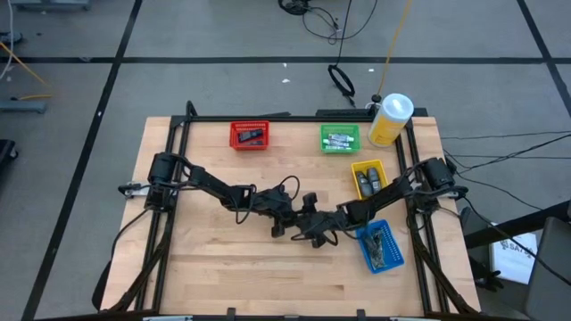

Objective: Pick & Place Travel size toiletries
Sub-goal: Put the black comb into the blue bin

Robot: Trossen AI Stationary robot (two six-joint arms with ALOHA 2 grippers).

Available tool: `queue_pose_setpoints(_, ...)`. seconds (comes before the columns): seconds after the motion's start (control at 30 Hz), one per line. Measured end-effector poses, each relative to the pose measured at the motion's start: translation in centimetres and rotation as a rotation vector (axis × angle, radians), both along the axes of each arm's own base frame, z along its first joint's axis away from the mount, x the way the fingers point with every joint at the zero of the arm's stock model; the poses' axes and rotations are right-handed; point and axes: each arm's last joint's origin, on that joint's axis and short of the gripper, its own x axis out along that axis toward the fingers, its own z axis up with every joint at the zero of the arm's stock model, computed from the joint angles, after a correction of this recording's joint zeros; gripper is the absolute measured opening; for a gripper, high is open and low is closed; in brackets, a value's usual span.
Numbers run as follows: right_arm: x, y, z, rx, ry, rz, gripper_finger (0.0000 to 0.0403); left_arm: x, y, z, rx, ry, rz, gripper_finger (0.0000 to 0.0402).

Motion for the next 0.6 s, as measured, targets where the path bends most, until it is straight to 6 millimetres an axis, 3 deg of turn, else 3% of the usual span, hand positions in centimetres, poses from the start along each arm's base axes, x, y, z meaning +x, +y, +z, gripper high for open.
queue_pose_setpoints(0.27,0.1,-0.7,-0.1,0.033,0.021,0.017,0.0205,0.0,0.0,0.0,0.002,-0.001,-0.001,0.0001)
queue_pose_setpoints(0.6,-0.1,-0.5,1.6,0.125,-0.008,0.048,0.0225,0.1,0.0,1.0,0.02,-0.028,0.022,0.0)
